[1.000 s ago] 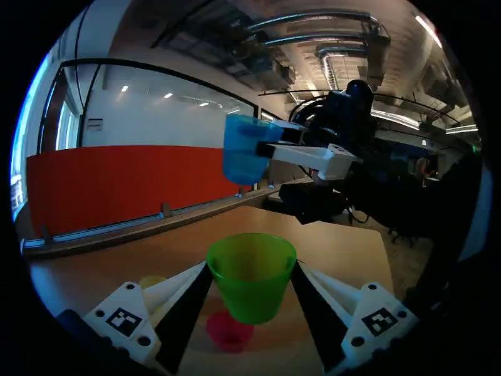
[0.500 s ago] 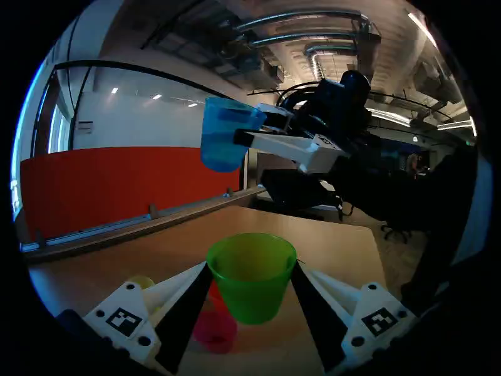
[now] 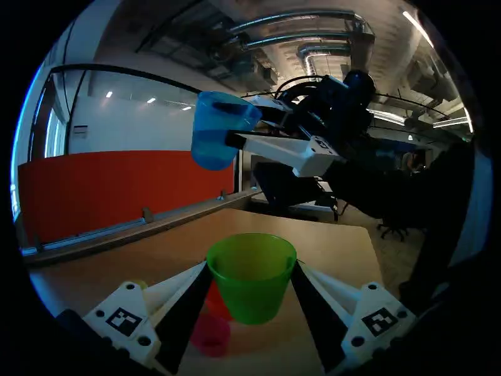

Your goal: Pour water

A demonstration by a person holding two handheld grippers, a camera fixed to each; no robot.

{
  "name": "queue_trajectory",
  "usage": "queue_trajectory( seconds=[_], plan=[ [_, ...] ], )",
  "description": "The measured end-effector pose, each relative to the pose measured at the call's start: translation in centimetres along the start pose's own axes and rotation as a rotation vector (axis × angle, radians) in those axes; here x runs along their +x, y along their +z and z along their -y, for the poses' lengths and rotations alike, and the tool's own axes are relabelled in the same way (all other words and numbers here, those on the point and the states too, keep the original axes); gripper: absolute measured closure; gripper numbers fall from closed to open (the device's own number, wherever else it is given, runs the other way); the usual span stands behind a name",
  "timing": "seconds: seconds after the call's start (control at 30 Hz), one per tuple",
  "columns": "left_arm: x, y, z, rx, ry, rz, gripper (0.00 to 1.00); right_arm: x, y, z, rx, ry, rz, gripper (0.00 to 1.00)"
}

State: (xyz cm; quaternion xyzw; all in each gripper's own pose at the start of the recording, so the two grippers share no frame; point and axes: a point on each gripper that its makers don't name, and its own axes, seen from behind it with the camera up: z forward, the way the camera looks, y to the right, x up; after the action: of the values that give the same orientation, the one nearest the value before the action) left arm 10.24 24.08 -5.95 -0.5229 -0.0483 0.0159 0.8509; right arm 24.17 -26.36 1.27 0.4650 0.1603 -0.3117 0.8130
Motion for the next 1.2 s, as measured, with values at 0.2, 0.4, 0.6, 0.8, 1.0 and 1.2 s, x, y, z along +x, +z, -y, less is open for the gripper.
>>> queue_trajectory(
  seconds=[0.2, 0.4, 0.6, 0.8, 1.0, 1.2],
  plan=[
    [0.4, 0.1, -0.5, -0.01, 0.005, -0.017, 0.14, 0.1, 0.0, 0.1, -0.002, -0.066, 0.01, 0.11],
    [0.6, 0.3, -1.0, -0.018, 0.008, -0.028, 0.14, 0.1, 0.1, 0.2, 0.0, -0.118, 0.018, 0.11],
    [1.1, 0.4, -1.1, -0.023, 0.001, -0.048, 0.14, 0.1, 0.1, 0.3, 0.006, -0.167, 0.026, 0.11],
    [1.2, 0.6, -0.7, -0.018, -0.004, -0.052, 0.15, 0.2, 0.2, 0.3, 0.007, -0.21, 0.032, 0.11],
    [1.2, 0.7, -0.6, -0.019, -0.008, -0.052, 0.15, 0.4, 0.4, 0.3, 0.007, -0.253, 0.038, 0.11],
    [1.3, 0.8, -0.7, -0.023, -0.006, -0.052, 0.14, 0.2, 0.5, 0.2, 0.007, -0.3, 0.048, 0.11]
  ],
)
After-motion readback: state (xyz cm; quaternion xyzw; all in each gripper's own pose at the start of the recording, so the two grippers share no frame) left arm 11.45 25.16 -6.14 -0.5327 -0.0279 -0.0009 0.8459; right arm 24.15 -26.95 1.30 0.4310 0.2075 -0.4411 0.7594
